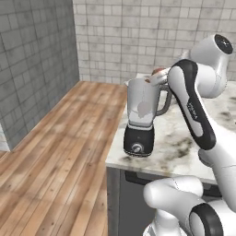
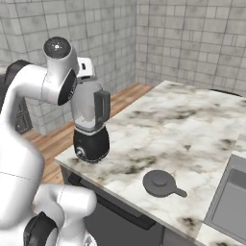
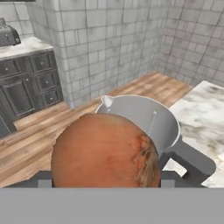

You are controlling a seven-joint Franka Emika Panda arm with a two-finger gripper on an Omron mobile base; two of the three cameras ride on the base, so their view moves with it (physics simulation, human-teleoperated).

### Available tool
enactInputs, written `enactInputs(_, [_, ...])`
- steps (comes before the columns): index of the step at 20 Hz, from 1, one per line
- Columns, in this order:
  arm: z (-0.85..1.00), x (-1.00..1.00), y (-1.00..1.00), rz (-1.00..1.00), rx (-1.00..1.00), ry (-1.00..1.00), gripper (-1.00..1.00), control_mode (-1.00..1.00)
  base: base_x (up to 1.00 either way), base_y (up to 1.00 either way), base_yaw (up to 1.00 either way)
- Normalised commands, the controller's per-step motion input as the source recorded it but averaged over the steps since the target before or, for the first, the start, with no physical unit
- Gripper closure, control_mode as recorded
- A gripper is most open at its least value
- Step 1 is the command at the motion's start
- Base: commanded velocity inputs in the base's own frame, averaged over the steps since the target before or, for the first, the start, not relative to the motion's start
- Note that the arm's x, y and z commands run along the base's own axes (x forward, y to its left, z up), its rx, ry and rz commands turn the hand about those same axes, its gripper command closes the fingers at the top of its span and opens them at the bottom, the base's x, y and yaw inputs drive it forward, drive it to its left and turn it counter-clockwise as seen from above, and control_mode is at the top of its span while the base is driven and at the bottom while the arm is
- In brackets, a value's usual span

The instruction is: Grab the onions from the fridge, place them in the blender, close the lid, and turn on the blender to create a marinade.

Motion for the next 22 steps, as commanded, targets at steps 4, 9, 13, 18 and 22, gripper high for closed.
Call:
enactInputs(4, [-0.03, 0.53, 0.00, 0.00, -0.02, 0.06, 1.00, -1.00, 0.00, 0.00, 0.00])
enactInputs(9, [-0.21, 0.41, 0.00, 0.00, -0.03, 0.04, 1.00, -1.00, 0.00, 0.00, 0.00])
enactInputs(13, [-0.32, 0.33, 0.00, 0.00, -0.02, 0.01, 1.00, -1.00, 0.00, 0.00, 0.00])
enactInputs(18, [-0.37, 0.33, 0.03, 0.00, -0.05, 0.00, 1.00, -1.00, 0.00, 0.00, 0.00])
enactInputs(22, [-0.40, 0.36, 0.17, 0.00, -0.05, 0.00, 1.00, -1.00, 0.00, 0.00, 0.00])
